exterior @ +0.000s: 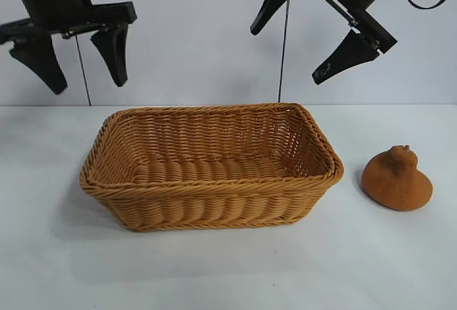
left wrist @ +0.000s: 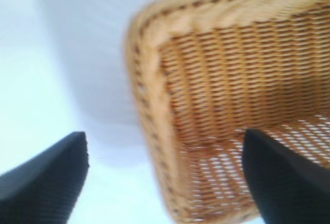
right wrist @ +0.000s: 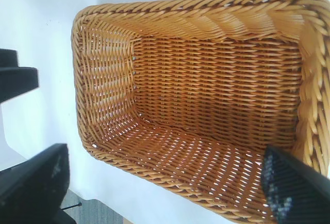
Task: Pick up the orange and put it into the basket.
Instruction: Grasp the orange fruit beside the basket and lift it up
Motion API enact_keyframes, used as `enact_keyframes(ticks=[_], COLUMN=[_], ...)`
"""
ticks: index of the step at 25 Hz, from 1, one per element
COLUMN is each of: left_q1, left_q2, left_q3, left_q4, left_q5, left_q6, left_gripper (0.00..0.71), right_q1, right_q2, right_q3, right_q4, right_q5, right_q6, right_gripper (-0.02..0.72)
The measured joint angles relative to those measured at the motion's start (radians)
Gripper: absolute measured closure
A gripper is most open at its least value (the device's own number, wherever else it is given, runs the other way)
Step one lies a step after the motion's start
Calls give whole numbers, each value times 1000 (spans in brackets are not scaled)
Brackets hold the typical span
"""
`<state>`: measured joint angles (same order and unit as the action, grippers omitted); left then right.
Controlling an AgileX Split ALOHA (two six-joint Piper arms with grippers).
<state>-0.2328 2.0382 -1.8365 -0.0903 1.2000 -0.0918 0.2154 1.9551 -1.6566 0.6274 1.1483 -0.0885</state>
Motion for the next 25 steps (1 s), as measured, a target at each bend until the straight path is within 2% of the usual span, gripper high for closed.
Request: enact_keyframes(ticks=[5, 13, 15, 19, 25], left_q1=[38, 166, 182, 183, 172], left_q2=[-1, -1, -14, -82, -298], left_q3=[-66, -67, -58, 33, 285], left_q4=[57, 65, 79, 90, 90], left_q5=[10, 14, 13, 13, 12], left_q6=[-2, 8, 10, 36, 43], left_gripper=[126, 126, 126, 128, 128], right_q1=[0, 0, 0, 0, 0], right_q2=[0, 0, 0, 0, 0], right_q3=[0, 0, 0, 0, 0], right_q4=[0, 0, 0, 0, 0], right_q5=[0, 0, 0, 1, 1], right_q6=[0, 0, 0, 0, 0], right_gripper=[10, 10, 10, 10, 10])
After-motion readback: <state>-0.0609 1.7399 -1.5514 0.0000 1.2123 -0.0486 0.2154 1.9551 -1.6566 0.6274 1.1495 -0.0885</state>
